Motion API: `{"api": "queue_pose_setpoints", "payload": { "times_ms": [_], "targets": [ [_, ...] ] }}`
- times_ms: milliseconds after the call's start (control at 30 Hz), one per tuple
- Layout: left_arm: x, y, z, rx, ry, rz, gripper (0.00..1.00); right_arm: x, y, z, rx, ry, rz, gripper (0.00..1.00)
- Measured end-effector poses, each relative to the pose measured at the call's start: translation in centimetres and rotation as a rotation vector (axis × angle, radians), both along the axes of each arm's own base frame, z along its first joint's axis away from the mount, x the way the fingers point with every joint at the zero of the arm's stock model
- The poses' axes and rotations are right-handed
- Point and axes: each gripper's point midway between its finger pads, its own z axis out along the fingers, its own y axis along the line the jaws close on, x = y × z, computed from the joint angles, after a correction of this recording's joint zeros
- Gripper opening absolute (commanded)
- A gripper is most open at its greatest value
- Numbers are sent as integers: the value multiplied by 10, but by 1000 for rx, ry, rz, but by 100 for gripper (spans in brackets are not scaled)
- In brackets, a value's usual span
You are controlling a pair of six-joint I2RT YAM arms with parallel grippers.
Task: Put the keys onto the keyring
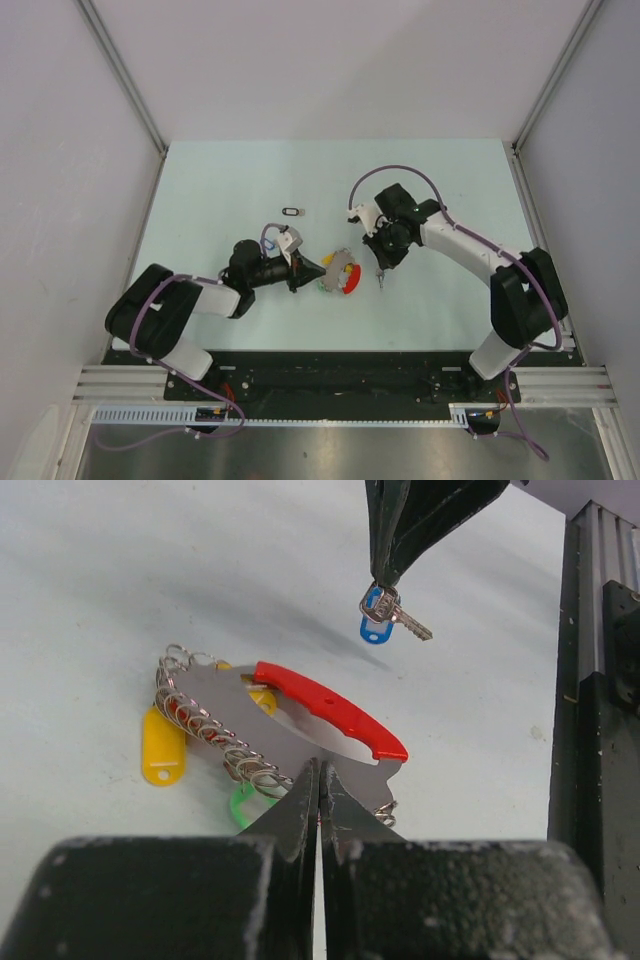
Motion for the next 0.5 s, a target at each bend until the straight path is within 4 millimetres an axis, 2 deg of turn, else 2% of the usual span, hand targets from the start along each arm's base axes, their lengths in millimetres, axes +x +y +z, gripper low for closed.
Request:
{"api": "queue_pose_setpoints", "payload": {
  "times_ms": [67,167,267,367,500],
  "targets": [
    [0,0,7,-9,-17,1,0,2,3,13,6,-51,-13,1],
    [1,0,17,-21,-43,4,0,4,6,20,-7,-118,-52,0],
    [1,-1,22,-25,-56,9,0,1,7,14,-22,-175,-93,0],
    [0,-3,26,-24,-65,17,0,-12,2,5,-33,-231,-125,0],
    [-2,-5,26,-16,-67,23,0,-15,-5,5,-38,-302,-191,0]
  ]
}}
